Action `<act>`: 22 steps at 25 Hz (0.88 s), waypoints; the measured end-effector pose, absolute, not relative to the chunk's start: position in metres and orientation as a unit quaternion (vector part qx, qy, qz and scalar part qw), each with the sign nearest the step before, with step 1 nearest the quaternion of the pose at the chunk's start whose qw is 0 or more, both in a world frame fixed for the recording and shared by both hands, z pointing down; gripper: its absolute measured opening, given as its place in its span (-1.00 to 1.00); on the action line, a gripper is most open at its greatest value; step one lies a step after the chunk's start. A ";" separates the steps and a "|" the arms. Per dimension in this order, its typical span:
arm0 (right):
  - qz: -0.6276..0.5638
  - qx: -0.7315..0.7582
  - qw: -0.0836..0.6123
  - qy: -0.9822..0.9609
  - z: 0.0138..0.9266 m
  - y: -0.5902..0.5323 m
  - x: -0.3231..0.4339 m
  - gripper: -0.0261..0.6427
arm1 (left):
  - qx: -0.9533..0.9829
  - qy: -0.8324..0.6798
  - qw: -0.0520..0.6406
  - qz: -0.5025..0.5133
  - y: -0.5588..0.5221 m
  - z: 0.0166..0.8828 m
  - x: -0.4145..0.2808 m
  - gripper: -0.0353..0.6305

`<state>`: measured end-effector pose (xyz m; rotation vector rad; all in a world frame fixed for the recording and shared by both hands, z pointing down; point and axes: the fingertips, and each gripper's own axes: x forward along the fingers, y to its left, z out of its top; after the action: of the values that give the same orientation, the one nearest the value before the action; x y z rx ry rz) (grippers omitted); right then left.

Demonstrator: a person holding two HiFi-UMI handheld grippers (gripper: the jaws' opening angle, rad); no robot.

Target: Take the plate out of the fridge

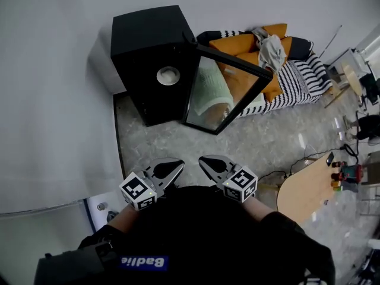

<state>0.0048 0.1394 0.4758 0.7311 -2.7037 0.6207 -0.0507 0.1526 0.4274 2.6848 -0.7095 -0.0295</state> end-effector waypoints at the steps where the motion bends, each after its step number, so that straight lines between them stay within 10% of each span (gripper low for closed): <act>1: 0.214 0.253 0.137 -0.933 0.477 0.136 0.000 -0.90 | 0.952 -0.249 0.180 -0.008 0.148 0.430 -0.055 -0.87; 22: 0.203 0.178 0.122 -0.955 0.469 0.003 0.011 -0.90 | 0.931 -0.319 0.181 -0.003 0.023 0.425 -0.038 -0.87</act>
<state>0.0110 0.0029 0.4694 0.5193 -2.7878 0.5940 -0.0380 0.0231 0.4253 2.6288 -0.8998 -0.0095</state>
